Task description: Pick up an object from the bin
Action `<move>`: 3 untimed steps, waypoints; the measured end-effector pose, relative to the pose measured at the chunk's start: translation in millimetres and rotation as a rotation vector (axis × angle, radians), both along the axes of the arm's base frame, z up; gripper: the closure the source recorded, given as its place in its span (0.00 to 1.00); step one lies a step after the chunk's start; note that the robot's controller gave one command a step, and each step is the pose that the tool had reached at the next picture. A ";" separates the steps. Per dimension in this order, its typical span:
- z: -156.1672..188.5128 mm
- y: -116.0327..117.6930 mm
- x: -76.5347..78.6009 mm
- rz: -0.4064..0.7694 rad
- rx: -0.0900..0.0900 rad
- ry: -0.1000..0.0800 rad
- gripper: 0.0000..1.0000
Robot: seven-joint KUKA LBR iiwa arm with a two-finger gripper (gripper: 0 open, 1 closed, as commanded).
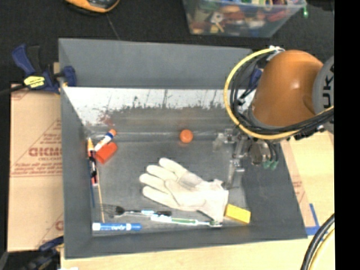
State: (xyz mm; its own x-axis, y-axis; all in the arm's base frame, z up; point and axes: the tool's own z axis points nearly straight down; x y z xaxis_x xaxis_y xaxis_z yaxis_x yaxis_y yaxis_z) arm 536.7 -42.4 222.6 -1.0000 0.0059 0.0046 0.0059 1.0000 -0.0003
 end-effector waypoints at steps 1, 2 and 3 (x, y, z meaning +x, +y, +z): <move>4.6 -0.2 1.4 0.002 -0.001 -0.008 0.00; -128.9 44.6 14.8 -0.060 0.001 -0.013 0.00; -74.1 58.6 -3.2 -0.224 -0.001 -0.021 0.00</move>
Offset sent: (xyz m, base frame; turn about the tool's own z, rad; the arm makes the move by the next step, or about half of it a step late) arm 0.0145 0.0522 -0.1526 0.0705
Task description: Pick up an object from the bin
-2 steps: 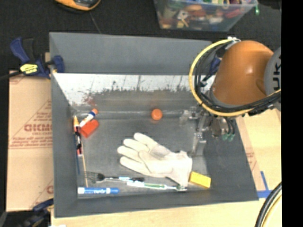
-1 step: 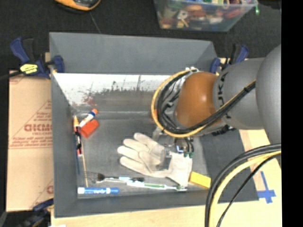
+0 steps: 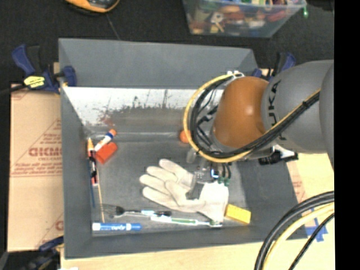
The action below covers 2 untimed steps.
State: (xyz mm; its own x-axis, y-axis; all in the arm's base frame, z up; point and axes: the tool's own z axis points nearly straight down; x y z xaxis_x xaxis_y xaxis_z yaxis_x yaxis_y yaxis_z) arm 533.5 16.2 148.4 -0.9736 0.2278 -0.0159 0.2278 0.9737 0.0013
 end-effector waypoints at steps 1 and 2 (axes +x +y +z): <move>-75.8 -10.5 15.4 0.138 0.001 0.004 0.00; -76.8 6.8 27.8 0.204 -0.005 -0.018 0.00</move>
Offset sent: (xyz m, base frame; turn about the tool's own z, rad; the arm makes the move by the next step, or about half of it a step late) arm 0.0259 0.0087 -0.0784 -0.2070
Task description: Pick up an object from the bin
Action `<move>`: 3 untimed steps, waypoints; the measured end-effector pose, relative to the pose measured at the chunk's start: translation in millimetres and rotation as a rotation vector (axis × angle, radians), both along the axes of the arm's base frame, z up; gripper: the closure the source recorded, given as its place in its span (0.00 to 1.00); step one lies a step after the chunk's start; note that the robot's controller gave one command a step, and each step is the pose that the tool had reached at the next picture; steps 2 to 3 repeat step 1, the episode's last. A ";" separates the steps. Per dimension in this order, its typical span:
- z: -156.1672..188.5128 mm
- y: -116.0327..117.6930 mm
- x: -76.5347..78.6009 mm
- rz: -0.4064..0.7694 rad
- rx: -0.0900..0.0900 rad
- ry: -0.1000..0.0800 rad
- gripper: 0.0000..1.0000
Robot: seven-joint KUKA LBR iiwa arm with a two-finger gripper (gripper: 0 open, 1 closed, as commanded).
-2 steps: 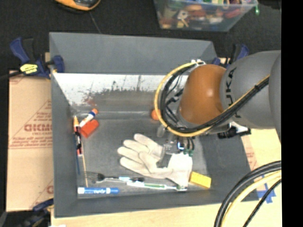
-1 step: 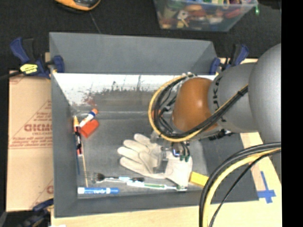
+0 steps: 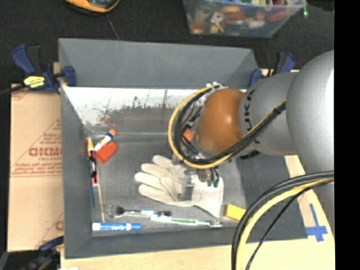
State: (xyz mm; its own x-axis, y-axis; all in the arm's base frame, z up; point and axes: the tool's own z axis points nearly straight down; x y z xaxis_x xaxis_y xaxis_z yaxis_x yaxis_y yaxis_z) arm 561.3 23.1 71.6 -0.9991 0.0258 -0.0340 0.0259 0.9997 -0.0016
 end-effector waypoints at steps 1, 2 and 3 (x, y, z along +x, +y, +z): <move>4.3 -14.8 -7.3 -0.054 0.005 0.011 1.00; 4.3 -14.8 -7.3 -0.054 0.005 0.011 1.00; 4.3 -14.8 -7.3 -0.054 0.005 0.011 1.00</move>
Offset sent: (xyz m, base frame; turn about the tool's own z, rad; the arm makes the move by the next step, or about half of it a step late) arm 0.0000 0.0000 0.0000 0.0000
